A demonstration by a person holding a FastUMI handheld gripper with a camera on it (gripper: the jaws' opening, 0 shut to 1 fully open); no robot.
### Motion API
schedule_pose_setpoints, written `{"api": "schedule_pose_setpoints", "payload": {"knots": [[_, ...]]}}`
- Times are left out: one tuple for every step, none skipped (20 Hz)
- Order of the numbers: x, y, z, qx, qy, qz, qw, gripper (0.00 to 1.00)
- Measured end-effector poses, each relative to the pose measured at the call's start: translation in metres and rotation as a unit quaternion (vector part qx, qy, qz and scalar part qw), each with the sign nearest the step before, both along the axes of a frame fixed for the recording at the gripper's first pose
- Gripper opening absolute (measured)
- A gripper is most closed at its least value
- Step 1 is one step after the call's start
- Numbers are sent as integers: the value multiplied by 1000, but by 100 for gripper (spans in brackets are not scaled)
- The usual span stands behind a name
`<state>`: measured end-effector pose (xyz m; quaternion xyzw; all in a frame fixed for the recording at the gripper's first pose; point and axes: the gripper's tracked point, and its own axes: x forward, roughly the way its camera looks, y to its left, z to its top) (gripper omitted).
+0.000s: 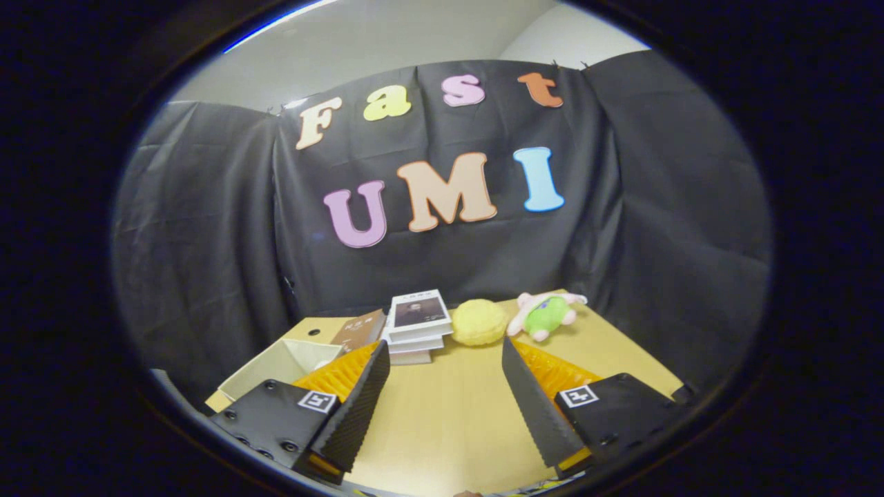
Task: Open the storage box then place both shoes into the box .Put the left shoe in first, then the right shoe, with the right side of both shoes facing outward in a uniform manner.
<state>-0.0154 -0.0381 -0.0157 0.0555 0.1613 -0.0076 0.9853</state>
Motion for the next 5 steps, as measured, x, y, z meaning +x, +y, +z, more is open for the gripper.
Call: {"api": "schedule_pose_setpoints", "payload": {"knots": [[-2,-11,6,-7,-11,-3,1000,100],[-3,-24,11,-15,-21,-10,1000,100],[-5,-36,16,-21,-30,-16,999,100],[-7,-46,21,-24,-38,-20,999,100],[-8,-54,23,-25,-43,-23,999,100]]}}
